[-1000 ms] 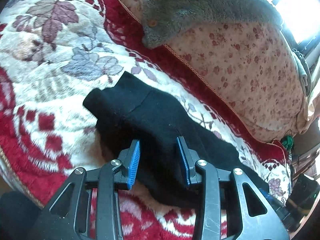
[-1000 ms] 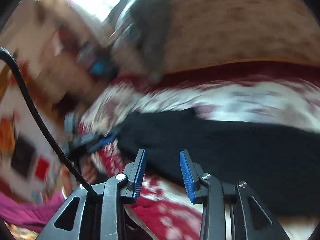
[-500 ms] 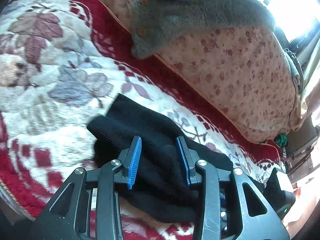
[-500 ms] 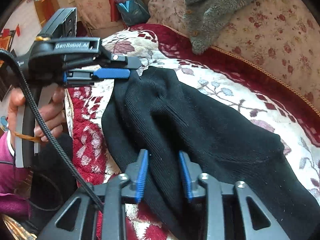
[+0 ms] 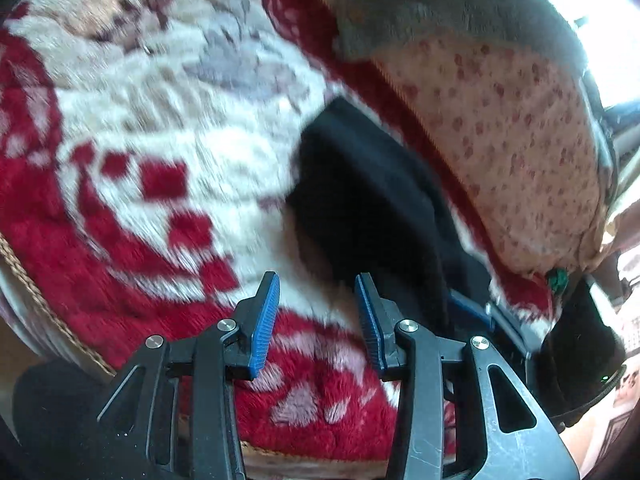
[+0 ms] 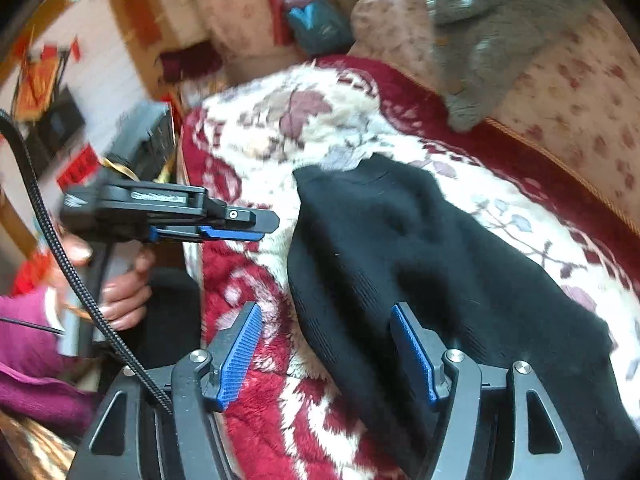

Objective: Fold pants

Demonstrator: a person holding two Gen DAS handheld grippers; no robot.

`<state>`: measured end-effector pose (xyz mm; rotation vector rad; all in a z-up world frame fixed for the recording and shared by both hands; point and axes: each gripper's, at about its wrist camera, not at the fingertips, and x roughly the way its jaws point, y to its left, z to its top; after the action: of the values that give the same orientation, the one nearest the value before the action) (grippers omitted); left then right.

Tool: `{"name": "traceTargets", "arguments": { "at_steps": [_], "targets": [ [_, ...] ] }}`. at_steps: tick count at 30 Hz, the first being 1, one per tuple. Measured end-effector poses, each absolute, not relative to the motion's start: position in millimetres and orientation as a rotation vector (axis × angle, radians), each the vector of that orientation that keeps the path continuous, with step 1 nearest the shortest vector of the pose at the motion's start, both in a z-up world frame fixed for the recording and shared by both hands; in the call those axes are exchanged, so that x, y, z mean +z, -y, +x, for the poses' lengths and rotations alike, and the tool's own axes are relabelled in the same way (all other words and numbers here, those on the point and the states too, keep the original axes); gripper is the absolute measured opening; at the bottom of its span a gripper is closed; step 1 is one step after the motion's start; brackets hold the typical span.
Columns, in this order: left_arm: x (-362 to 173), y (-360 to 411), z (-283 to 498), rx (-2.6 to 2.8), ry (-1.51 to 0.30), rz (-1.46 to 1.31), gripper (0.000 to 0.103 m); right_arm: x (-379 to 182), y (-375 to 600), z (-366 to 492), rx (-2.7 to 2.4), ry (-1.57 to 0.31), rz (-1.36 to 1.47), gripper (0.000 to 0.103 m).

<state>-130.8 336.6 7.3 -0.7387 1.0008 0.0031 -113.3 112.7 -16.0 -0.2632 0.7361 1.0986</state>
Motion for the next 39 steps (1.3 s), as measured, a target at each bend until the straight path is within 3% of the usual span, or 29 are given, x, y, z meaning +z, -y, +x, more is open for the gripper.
{"name": "traceTargets", "arguments": {
  "at_steps": [4,6,9,12,20,23,24,32,39],
  "targets": [
    [8.2,-322.8,-124.0,0.048,-1.004,-0.627,0.037,-26.4,-134.0,-115.5,1.073,-0.683,-0.381,0.064],
    [10.7,-317.0,-115.1,0.044,-1.005,-0.589,0.037,-30.0,-137.5,-107.9,1.036,-0.661,-0.406,0.052],
    [11.9,-307.1,-101.7,0.018,-1.014,-0.537,0.037,-26.7,-121.1,-69.9,1.071,-0.763,-0.176,0.042],
    [16.5,-299.2,-87.9,-0.017,-0.988,-0.488,0.037,-26.9,-93.2,-38.9,1.072,-0.830,0.053,0.042],
    [18.5,-310.2,-66.2,-0.030,-0.928,-0.526,0.035,-30.8,-81.7,-24.9,1.117,-0.907,0.217,0.042],
    [29.1,-324.3,-76.4,-0.073,-0.841,-0.592,0.017,-29.8,-82.6,-34.0,1.185,-0.923,0.217,0.043],
    [30.1,-329.1,-80.7,-0.094,-0.828,-0.626,0.017,-29.6,-82.4,-38.6,1.195,-0.921,0.207,0.043],
    [31.8,-369.3,-146.1,0.034,-0.779,-0.634,0.017,-25.3,-84.1,-69.1,1.300,-0.945,0.076,0.047],
    [39.3,-368.0,-145.2,0.090,-0.804,-0.526,0.018,-5.0,-90.2,-70.1,1.177,-0.821,0.002,0.047]
  ]
}}
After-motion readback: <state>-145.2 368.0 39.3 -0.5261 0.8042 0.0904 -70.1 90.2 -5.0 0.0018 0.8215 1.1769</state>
